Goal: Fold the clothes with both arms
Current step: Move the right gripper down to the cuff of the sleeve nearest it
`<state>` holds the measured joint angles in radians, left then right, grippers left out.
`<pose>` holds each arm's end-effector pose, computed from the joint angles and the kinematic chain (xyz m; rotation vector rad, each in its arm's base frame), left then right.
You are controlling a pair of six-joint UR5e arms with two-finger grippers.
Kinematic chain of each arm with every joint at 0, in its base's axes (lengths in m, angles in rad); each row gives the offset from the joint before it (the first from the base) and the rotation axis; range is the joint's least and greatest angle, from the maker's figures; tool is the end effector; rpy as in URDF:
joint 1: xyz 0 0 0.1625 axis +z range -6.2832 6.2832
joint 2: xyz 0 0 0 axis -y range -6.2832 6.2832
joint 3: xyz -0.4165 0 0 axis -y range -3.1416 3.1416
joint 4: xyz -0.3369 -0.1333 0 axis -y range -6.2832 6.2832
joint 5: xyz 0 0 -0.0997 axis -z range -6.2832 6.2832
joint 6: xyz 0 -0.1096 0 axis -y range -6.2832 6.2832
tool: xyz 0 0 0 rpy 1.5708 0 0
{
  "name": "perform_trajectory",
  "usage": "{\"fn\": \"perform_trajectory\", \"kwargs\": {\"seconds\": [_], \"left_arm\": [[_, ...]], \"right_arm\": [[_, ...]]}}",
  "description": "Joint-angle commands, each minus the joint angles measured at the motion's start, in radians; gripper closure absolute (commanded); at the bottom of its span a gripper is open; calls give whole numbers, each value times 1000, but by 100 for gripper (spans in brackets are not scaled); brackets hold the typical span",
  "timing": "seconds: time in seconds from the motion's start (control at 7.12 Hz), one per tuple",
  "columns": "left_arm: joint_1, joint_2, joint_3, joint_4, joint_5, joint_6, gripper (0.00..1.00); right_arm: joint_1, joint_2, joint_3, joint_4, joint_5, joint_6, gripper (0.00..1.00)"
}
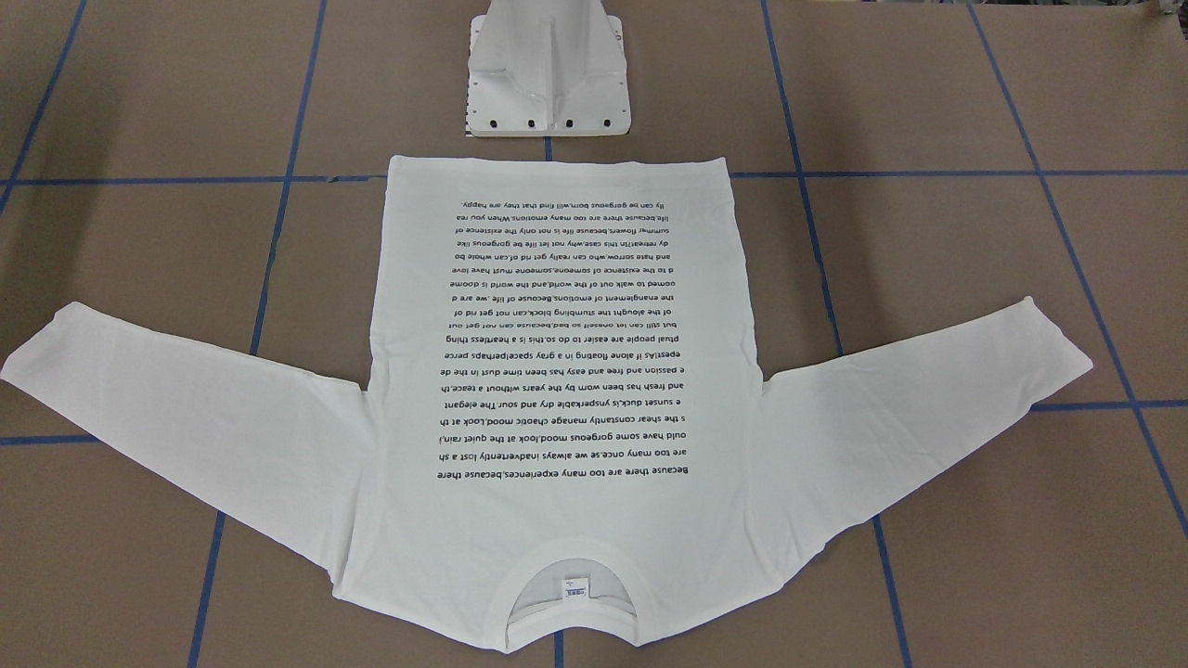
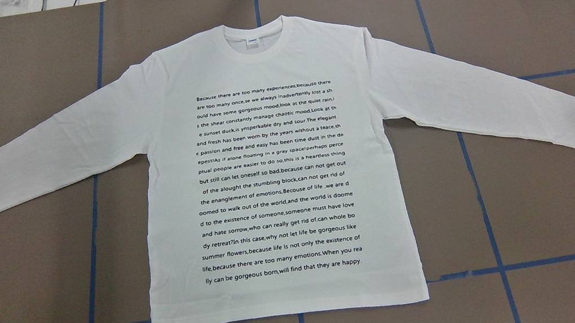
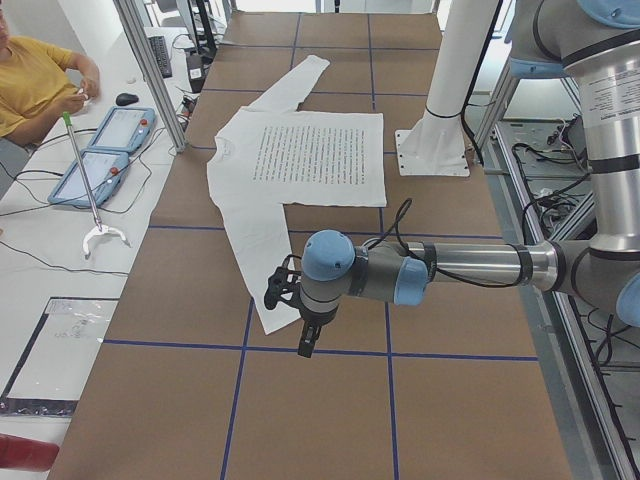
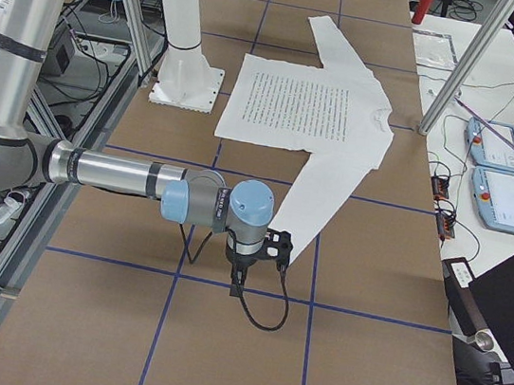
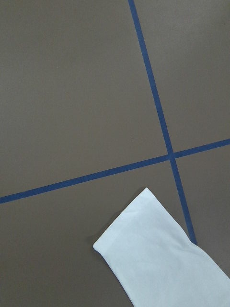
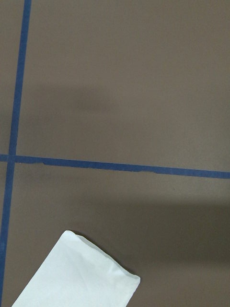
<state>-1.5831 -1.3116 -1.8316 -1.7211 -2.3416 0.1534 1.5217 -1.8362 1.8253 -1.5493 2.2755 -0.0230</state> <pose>-0.0611 -0.3399 0.6272 0.2078 0.7558 0.1924 0.0461 -0.3309 0.6505 0.0010 -0.7049 -0.0728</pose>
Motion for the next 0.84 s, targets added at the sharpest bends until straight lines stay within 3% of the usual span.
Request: {"fn": "perform_trajectory", "kwargs": {"seconds": [0.0, 0.42, 0.7], "left_arm": [[0, 0, -18, -3, -4, 2, 0], [0, 2, -74, -59, -2, -3, 0], [-5, 5, -104, -191, 2, -3, 0]], "right_arm": [[0, 0, 29, 0, -2, 0, 0], [0, 6, 136, 20, -4, 2, 0], [0, 61, 120, 220, -16, 3, 0]]}}
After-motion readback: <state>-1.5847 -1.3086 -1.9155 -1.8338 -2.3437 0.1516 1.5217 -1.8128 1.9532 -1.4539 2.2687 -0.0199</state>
